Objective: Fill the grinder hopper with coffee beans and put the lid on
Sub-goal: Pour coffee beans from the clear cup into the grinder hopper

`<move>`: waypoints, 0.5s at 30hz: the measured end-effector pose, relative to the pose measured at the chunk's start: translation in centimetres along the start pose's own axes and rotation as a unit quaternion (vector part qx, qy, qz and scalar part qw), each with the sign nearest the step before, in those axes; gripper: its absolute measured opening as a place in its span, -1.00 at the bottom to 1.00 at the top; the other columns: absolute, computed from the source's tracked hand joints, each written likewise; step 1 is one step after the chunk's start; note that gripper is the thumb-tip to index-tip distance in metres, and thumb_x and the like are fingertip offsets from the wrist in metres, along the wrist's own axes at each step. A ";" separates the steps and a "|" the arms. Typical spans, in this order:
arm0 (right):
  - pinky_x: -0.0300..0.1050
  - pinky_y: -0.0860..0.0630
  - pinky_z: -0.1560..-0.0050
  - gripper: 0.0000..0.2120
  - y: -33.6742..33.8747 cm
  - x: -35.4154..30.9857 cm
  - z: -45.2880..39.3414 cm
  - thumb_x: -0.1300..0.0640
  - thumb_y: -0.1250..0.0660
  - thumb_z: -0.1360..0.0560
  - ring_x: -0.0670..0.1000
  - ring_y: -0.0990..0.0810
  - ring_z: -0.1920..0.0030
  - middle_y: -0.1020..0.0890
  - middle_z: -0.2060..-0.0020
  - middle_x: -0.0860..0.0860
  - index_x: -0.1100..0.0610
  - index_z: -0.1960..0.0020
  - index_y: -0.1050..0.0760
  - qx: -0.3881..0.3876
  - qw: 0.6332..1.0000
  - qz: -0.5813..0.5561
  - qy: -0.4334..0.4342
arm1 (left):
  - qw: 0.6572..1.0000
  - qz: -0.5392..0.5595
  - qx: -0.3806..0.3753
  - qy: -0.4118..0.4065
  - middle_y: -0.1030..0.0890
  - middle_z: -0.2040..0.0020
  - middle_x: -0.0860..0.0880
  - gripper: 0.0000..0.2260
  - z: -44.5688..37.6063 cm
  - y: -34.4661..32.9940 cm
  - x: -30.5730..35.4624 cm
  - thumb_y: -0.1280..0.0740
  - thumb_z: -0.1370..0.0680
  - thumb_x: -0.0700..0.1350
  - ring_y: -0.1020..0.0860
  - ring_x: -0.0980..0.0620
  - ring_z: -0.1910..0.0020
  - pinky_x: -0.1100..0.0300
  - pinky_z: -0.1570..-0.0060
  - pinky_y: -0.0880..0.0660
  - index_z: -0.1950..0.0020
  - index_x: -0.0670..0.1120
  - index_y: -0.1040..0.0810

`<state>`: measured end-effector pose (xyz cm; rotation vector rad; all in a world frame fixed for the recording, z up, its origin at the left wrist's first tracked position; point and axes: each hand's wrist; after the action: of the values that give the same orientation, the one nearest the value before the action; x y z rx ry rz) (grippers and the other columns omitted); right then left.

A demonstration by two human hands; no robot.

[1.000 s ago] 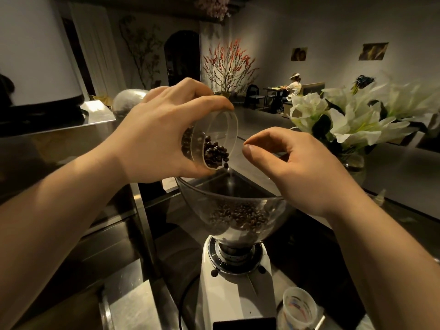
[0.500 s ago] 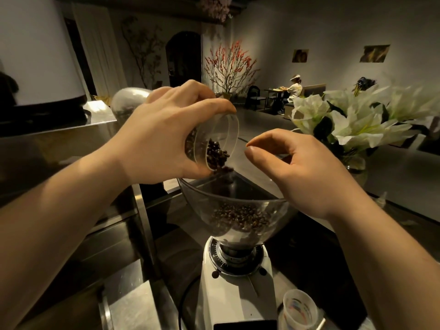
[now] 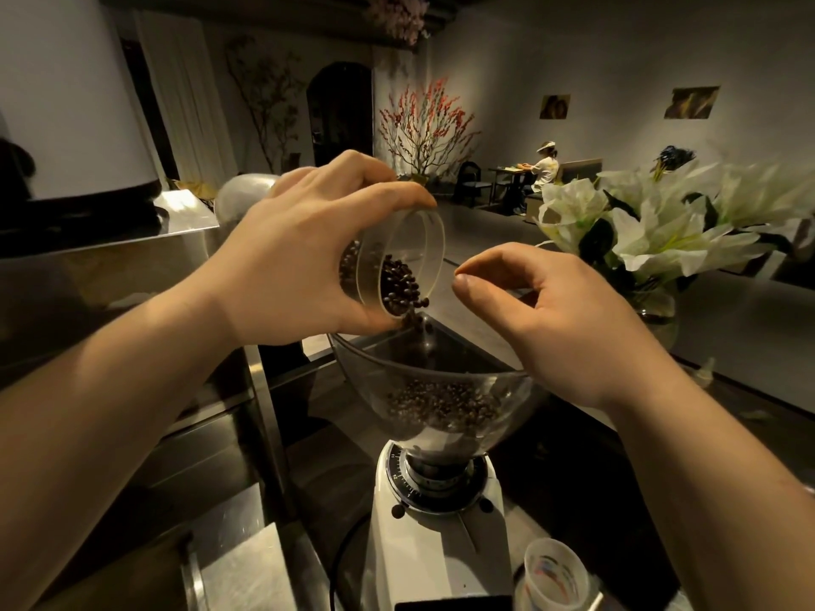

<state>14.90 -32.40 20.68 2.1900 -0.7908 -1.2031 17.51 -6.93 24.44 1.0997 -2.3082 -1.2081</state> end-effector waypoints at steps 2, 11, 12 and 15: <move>0.17 -0.62 -0.25 -0.51 0.0 0.0 0.0 -0.50 -0.15 -0.49 -0.20 -0.65 -0.18 -0.71 -0.07 -0.33 -0.29 -0.18 -0.65 0.000 1.000 0.000 0.000 | 1.000 0.001 -0.002 -0.004 -0.38 -0.43 0.10 -0.19 0.0 -0.1 0.0 -0.45 -0.35 0.41 -0.41 -0.03 -0.37 -0.08 -0.35 -0.40 -0.57 0.24 -0.36; 0.18 -0.63 -0.25 -0.54 0.1 0.2 -0.1 -0.49 -0.18 -0.50 -0.21 -0.66 -0.17 -0.71 -0.06 -0.33 -0.29 -0.18 -0.65 0.003 1.000 0.000 -0.004 | 1.000 0.012 0.010 0.018 -0.39 -0.43 0.11 -0.17 0.3 0.4 -0.6 -0.42 -0.34 0.46 -0.37 0.13 -0.34 0.03 -0.33 -0.31 -0.57 0.27 -0.33; 0.18 -0.63 -0.25 -0.53 0.1 0.2 -0.1 -0.49 -0.18 -0.50 -0.22 -0.66 -0.16 -0.71 -0.06 -0.33 -0.28 -0.18 -0.65 0.003 1.000 -0.001 -0.003 | 1.000 0.008 0.011 0.019 -0.39 -0.43 0.12 -0.17 0.4 0.4 -0.5 -0.42 -0.34 0.46 -0.35 0.16 -0.33 0.05 -0.32 -0.28 -0.57 0.28 -0.33; 0.18 -0.63 -0.25 -0.52 0.1 0.2 0.0 -0.50 -0.17 -0.50 -0.23 -0.65 -0.16 -0.71 -0.05 -0.33 -0.28 -0.19 -0.65 -0.002 1.000 -0.002 -0.004 | 1.000 -0.009 0.005 0.019 -0.38 -0.44 0.12 -0.16 0.3 0.5 -0.3 -0.40 -0.33 0.47 -0.34 0.15 -0.34 0.07 -0.33 -0.23 -0.58 0.27 -0.33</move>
<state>14.97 -32.62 20.68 2.1858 -0.7888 -1.2154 17.34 -6.38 24.66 1.1395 -2.2822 -1.1741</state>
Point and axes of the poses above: each hand's wrist, its own z-axis away from the middle knuckle, its own y-axis out of the back of the hand, x = y × z
